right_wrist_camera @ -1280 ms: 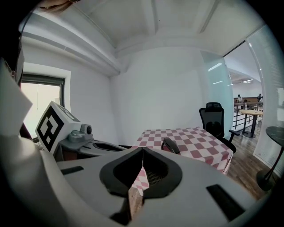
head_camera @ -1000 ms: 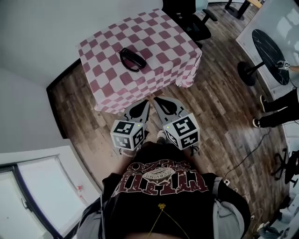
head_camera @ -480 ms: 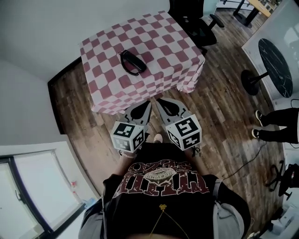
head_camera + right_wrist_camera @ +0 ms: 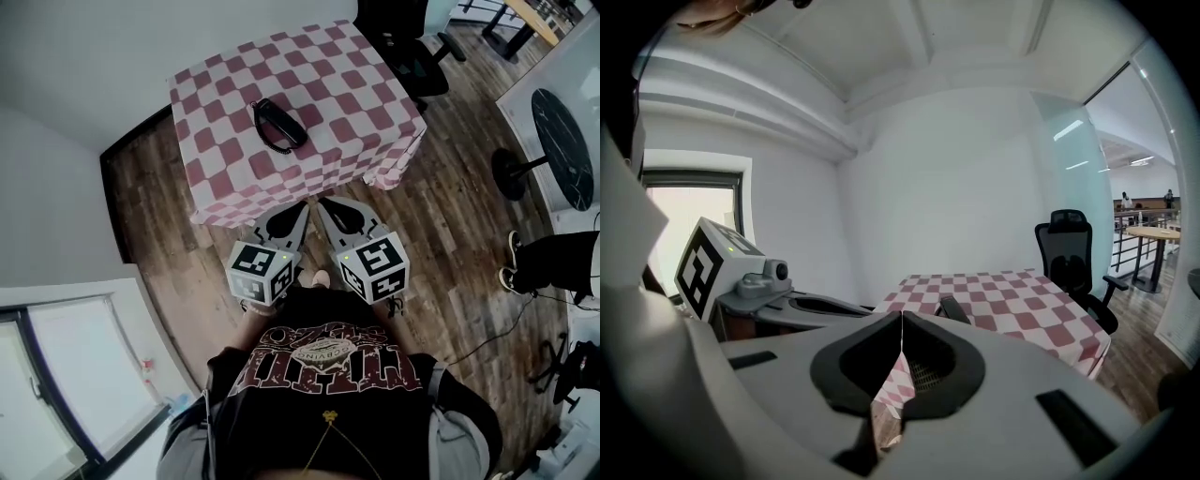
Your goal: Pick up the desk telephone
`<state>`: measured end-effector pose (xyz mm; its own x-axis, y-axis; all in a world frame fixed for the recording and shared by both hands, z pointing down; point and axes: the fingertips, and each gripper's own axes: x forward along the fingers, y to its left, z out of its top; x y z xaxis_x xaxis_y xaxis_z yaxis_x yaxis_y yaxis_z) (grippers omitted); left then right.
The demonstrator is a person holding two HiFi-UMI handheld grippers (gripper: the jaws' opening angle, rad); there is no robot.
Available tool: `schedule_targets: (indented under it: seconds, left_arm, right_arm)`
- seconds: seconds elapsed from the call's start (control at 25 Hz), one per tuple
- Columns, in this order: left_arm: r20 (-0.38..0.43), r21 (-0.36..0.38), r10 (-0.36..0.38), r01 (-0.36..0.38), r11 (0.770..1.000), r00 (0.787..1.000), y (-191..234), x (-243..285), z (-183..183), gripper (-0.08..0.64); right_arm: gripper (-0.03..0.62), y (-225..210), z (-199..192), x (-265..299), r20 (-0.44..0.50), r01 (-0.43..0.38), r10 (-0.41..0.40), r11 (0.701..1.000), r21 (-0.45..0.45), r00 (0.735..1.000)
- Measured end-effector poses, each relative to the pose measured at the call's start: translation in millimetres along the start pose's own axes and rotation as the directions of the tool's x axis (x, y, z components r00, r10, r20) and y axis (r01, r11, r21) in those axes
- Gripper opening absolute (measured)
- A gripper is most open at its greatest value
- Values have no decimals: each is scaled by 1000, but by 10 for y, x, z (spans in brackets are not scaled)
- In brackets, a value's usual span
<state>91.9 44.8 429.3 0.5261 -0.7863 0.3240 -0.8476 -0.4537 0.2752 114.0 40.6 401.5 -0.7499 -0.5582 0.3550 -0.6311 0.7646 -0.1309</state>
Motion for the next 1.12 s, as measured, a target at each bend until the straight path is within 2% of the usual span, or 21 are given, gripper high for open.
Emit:
schedule_targets:
  seconds: [0.36, 0.76, 1.12]
  left_arm:
    - [-49, -6, -76, 76, 997, 996, 501, 272, 185, 8]
    - [-78, 11, -82, 84, 996, 994, 1312, 455, 381, 8]
    - [-68, 53, -97, 101, 994, 993, 1703, 539, 567, 8]
  right_arm:
    - [20, -175, 237, 527, -21, 57, -57, 998, -6, 998]
    - [20, -322, 488, 1289, -38, 100, -101, 995, -20, 994]
    - [20, -333, 545, 1737, -58, 127, -128, 992, -11, 990]
